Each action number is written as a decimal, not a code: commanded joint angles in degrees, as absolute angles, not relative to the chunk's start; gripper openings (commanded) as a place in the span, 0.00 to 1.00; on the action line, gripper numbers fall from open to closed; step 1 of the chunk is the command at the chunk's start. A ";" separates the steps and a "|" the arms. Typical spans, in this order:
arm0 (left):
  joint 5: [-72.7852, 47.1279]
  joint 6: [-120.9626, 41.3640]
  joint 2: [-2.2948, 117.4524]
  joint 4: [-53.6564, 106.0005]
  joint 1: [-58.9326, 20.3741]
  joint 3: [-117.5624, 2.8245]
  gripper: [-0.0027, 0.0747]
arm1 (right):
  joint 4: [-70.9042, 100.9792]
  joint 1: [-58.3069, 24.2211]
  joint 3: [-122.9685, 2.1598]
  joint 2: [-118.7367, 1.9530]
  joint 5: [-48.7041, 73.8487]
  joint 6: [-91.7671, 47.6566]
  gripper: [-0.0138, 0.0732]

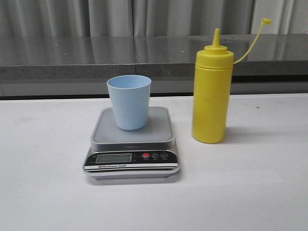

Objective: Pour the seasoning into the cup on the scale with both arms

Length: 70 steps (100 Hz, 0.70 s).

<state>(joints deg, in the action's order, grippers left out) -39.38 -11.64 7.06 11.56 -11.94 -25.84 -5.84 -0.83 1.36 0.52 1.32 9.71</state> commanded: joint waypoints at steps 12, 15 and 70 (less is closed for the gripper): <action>-35.31 -11.16 7.75 12.09 -11.79 -27.37 0.05 | -5.84 -0.63 1.54 1.36 -2.80 9.20 0.08; -35.31 -11.16 7.75 12.09 -11.79 -27.37 0.05 | -5.84 -0.63 1.54 1.36 -2.80 9.20 0.08; -25.94 -6.41 7.61 9.43 -6.19 -23.69 0.05 | -5.84 -0.63 1.54 1.36 -2.80 9.20 0.08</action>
